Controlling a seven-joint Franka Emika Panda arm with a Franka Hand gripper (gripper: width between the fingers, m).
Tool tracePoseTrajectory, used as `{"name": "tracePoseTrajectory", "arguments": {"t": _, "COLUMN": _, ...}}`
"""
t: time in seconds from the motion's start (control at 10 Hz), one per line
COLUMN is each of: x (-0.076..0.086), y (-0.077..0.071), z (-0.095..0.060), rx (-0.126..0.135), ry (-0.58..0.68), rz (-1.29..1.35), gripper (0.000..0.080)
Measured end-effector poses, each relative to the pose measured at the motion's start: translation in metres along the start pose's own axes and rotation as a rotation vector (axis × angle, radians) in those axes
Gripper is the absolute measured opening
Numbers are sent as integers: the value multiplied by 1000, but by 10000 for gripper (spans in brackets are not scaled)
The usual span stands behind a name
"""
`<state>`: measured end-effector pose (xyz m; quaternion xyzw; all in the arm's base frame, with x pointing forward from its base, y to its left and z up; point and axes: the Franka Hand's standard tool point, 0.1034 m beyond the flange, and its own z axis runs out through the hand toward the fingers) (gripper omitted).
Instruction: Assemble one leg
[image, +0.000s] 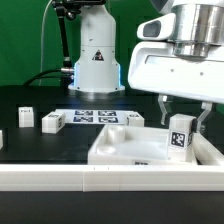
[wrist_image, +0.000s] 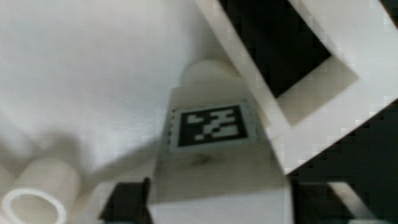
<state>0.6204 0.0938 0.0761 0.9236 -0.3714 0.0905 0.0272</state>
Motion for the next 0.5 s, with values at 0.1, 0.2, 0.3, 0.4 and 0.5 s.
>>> {"name": "tracePoseTrajectory", "arguments": {"t": 0.1, "x": 0, "y": 0, "z": 0, "rx": 0, "ry": 0, "rz": 0, "gripper": 551}}
{"name": "tracePoseTrajectory", "arguments": {"t": 0.2, "x": 0, "y": 0, "z": 0, "rx": 0, "ry": 0, "rz": 0, "gripper": 551}}
{"name": "tracePoseTrajectory", "arguments": {"t": 0.3, "x": 0, "y": 0, "z": 0, "rx": 0, "ry": 0, "rz": 1, "gripper": 635}}
{"name": "tracePoseTrajectory", "arguments": {"t": 0.4, "x": 0, "y": 0, "z": 0, "rx": 0, "ry": 0, "rz": 1, "gripper": 646}}
{"name": "tracePoseTrajectory", "arguments": {"t": 0.5, "x": 0, "y": 0, "z": 0, "rx": 0, "ry": 0, "rz": 1, "gripper": 646}}
